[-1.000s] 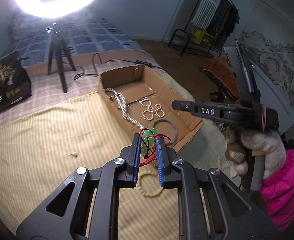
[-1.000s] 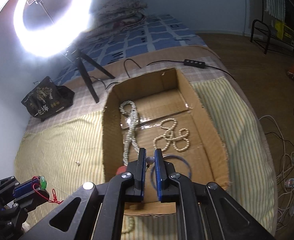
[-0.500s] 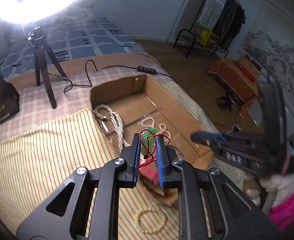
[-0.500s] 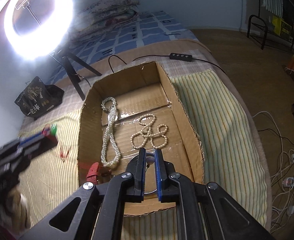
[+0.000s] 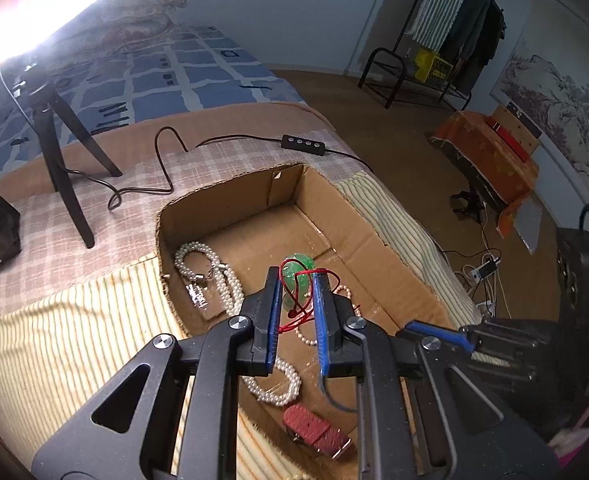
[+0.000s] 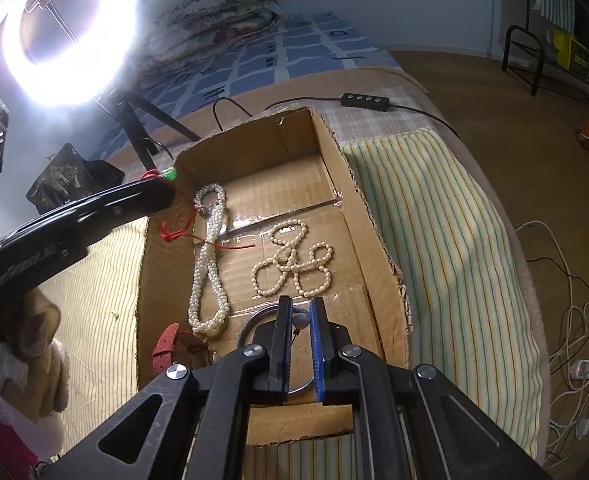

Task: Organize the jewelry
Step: 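Open the left tool dropping the pendant while the right tool releases the earring into the box, then move the left tool to the second pearl earring while the right tool approaches the cream bead bracelet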

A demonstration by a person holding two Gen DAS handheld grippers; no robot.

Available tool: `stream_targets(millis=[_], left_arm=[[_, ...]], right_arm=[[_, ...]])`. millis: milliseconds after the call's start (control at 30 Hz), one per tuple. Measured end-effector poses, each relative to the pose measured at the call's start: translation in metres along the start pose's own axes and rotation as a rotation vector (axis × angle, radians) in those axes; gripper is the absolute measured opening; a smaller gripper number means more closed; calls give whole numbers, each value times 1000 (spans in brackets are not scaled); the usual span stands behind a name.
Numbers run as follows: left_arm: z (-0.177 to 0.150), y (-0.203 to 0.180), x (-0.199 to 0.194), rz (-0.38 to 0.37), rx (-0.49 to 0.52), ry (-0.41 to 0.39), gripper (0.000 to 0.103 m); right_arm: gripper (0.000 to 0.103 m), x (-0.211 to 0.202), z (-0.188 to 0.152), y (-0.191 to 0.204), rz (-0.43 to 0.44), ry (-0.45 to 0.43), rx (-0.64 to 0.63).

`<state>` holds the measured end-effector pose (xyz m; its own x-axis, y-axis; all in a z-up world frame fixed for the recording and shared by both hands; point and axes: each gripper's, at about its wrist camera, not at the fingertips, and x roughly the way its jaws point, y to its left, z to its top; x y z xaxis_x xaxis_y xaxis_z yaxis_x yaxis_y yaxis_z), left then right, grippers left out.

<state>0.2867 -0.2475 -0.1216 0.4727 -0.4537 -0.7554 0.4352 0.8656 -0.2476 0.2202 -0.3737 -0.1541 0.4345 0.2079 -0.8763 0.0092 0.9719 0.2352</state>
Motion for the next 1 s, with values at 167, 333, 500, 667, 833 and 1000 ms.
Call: stream_targets(millis=[167, 333, 500, 667, 833, 1000], left_arm=[[3, 0, 8, 13, -7, 10, 13], [4, 2, 8, 21, -19, 16, 15], [5, 4, 1, 27, -34, 3, 40], [5, 7, -9, 34, -38, -5, 40], [4, 11, -25, 40, -41, -23, 40], [2, 14, -46, 50, -34, -42, 40]], right_arm=[[7, 2, -2, -2, -2, 7, 1], [22, 4, -3, 0, 5, 9, -12], [42, 1, -4, 7, 35, 2, -35], [59, -5, -7, 12, 18, -15, -48], [59, -12, -11, 15, 12, -19, -52], [59, -25, -16, 22, 6, -28, -67]])
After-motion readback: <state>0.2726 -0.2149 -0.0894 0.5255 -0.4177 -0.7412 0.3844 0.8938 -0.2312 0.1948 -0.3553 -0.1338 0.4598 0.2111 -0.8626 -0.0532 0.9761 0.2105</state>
